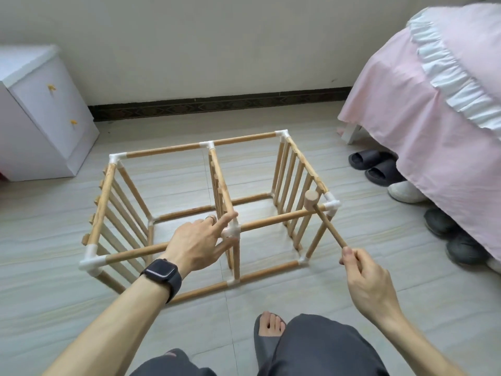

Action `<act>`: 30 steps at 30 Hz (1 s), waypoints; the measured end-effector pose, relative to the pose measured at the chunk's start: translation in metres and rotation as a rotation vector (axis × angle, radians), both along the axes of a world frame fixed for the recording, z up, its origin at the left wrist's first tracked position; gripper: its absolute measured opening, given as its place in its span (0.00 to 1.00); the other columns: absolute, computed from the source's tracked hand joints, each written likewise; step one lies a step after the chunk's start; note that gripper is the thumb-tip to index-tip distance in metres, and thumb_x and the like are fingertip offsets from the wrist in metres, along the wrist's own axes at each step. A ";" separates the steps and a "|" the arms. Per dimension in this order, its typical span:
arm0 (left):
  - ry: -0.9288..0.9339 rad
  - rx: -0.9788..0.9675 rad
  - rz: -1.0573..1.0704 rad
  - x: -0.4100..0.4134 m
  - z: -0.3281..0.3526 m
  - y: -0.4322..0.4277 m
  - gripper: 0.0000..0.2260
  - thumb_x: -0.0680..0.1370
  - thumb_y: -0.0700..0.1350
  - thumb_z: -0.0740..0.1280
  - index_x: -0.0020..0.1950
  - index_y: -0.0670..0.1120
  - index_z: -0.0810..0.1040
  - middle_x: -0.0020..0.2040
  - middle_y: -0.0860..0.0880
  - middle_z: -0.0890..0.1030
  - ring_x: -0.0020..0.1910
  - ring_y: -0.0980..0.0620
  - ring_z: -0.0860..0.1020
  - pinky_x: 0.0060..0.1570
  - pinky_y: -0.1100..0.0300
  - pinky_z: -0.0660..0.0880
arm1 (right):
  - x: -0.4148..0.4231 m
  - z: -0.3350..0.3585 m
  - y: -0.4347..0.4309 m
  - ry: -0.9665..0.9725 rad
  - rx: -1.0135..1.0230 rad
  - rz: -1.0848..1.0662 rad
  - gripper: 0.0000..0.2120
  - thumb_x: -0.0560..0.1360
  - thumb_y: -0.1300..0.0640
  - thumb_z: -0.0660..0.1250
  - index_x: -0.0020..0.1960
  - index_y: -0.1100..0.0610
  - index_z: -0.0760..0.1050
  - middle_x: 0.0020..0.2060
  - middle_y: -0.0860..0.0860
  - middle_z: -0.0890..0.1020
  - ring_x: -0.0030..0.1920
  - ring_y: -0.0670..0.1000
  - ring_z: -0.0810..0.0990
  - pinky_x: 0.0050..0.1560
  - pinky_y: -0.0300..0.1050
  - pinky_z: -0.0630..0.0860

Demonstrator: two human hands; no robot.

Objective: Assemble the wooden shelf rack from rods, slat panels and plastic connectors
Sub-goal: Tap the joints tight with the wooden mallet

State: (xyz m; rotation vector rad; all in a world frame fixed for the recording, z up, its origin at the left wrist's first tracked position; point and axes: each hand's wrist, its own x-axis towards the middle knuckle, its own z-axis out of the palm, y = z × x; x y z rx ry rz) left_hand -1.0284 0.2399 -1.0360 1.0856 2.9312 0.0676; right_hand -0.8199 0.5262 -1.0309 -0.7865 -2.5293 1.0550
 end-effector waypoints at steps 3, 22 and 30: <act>-0.081 0.024 0.007 0.001 0.001 0.029 0.22 0.79 0.69 0.43 0.64 0.61 0.66 0.49 0.53 0.79 0.48 0.47 0.80 0.39 0.53 0.71 | 0.008 -0.004 0.017 0.005 -0.004 -0.116 0.20 0.81 0.38 0.51 0.43 0.48 0.74 0.33 0.43 0.80 0.35 0.45 0.78 0.37 0.50 0.70; -0.103 0.014 0.063 0.001 -0.004 0.036 0.19 0.80 0.68 0.43 0.50 0.57 0.63 0.39 0.53 0.77 0.37 0.48 0.74 0.34 0.54 0.68 | -0.004 0.015 0.051 0.213 0.243 -0.138 0.18 0.84 0.43 0.50 0.43 0.52 0.69 0.29 0.45 0.77 0.32 0.45 0.78 0.31 0.35 0.69; -0.123 -0.003 0.072 0.002 -0.004 0.032 0.18 0.81 0.68 0.44 0.51 0.57 0.63 0.41 0.52 0.78 0.39 0.47 0.74 0.36 0.53 0.68 | 0.001 0.010 0.059 0.001 0.270 -0.133 0.20 0.83 0.40 0.48 0.43 0.52 0.67 0.30 0.52 0.78 0.35 0.64 0.78 0.36 0.53 0.67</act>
